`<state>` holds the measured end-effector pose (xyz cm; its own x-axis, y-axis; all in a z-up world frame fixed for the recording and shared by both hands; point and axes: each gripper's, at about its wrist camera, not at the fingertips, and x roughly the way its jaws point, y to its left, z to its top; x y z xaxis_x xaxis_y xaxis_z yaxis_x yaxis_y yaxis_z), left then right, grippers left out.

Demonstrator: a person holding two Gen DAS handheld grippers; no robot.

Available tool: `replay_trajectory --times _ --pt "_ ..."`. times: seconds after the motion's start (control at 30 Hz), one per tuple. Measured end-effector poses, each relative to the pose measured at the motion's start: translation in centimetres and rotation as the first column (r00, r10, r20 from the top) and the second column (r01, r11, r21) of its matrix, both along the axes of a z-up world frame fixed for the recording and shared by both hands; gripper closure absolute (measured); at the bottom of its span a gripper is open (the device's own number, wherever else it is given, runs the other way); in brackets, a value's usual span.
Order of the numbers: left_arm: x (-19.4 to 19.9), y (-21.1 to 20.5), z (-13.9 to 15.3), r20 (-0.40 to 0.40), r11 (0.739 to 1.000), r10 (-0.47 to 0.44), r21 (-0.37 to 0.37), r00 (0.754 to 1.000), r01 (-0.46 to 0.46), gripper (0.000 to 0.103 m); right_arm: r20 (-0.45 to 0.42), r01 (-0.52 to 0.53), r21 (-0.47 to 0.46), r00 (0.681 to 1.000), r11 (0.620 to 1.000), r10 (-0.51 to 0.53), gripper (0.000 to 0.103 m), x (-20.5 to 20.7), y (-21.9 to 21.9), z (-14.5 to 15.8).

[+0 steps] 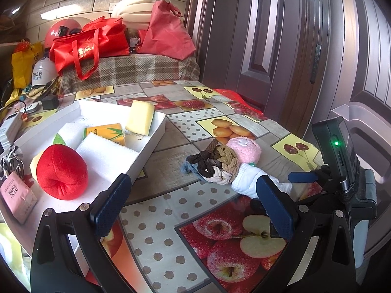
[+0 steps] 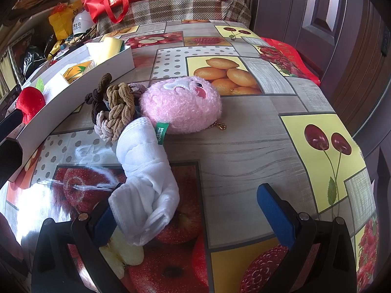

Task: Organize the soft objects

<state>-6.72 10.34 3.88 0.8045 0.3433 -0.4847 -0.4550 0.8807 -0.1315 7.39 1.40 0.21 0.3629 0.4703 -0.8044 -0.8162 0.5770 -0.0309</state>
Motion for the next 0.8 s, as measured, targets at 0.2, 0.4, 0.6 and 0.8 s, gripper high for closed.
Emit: replay_trajectory --times 0.2,0.4,0.6,0.8 --pt "-0.04 -0.01 0.05 0.002 1.000 0.001 -0.001 1.000 -0.001 0.000 0.000 0.000 0.000 1.000 1.000 0.000 0.000 0.01 0.00 0.00" --pt "0.11 -0.14 0.22 0.005 1.000 0.001 0.006 1.000 -0.001 0.000 0.000 0.000 0.000 1.000 1.000 0.000 0.000 0.01 -0.04 0.01" --pt "0.06 -0.13 0.20 0.007 1.000 0.002 0.003 1.000 -0.002 0.000 0.000 0.000 0.000 1.000 1.000 0.000 0.000 0.02 -0.01 0.00" --pt "0.04 -0.12 0.25 0.010 1.000 0.002 0.005 1.000 -0.002 0.000 0.000 0.000 0.000 1.000 1.000 0.000 0.000 0.01 -0.06 0.00"
